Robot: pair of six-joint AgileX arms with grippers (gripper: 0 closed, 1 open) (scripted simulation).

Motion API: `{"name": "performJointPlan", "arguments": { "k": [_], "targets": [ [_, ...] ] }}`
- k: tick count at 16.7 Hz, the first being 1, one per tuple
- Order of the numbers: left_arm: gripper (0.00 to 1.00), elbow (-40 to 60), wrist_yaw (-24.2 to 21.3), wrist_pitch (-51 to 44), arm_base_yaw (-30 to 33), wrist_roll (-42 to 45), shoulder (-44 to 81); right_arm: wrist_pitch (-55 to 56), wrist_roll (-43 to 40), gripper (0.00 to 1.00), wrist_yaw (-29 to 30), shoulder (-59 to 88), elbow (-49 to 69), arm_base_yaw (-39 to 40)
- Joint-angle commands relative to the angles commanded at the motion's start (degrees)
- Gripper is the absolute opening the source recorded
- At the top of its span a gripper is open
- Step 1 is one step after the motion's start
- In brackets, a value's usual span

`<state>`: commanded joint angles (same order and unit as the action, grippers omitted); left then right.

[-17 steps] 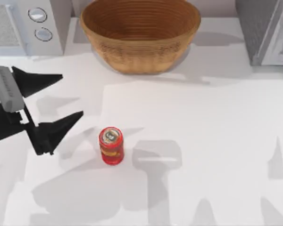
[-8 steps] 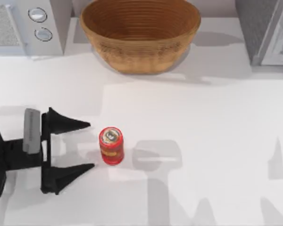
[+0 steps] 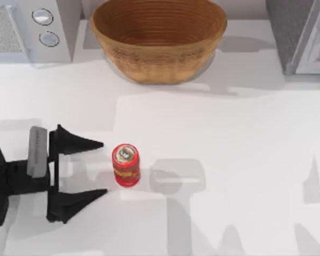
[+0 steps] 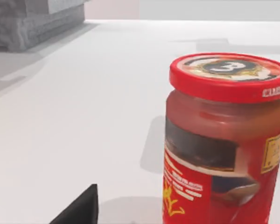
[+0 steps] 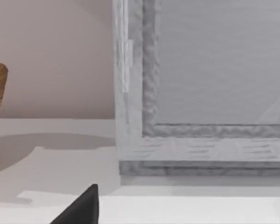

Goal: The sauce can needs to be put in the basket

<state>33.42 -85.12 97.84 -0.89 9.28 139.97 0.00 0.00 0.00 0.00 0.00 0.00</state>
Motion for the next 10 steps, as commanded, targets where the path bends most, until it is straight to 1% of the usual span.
{"name": "performJointPlan", "arguments": {
  "k": [2,8,10],
  "targets": [
    [1.0,0.61,1.51,0.62,1.79,-0.88,0.16,0.0,0.0,1.0,0.0,0.0,0.0,0.0],
    [1.0,3.55,11.01,3.69,11.41,-5.3,1.7,0.0,0.0,1.0,0.0,0.0,0.0,0.0],
    [1.0,4.09,13.01,4.26,13.42,-6.01,2.1,0.0,0.0,1.0,0.0,0.0,0.0,0.0]
  ]
}}
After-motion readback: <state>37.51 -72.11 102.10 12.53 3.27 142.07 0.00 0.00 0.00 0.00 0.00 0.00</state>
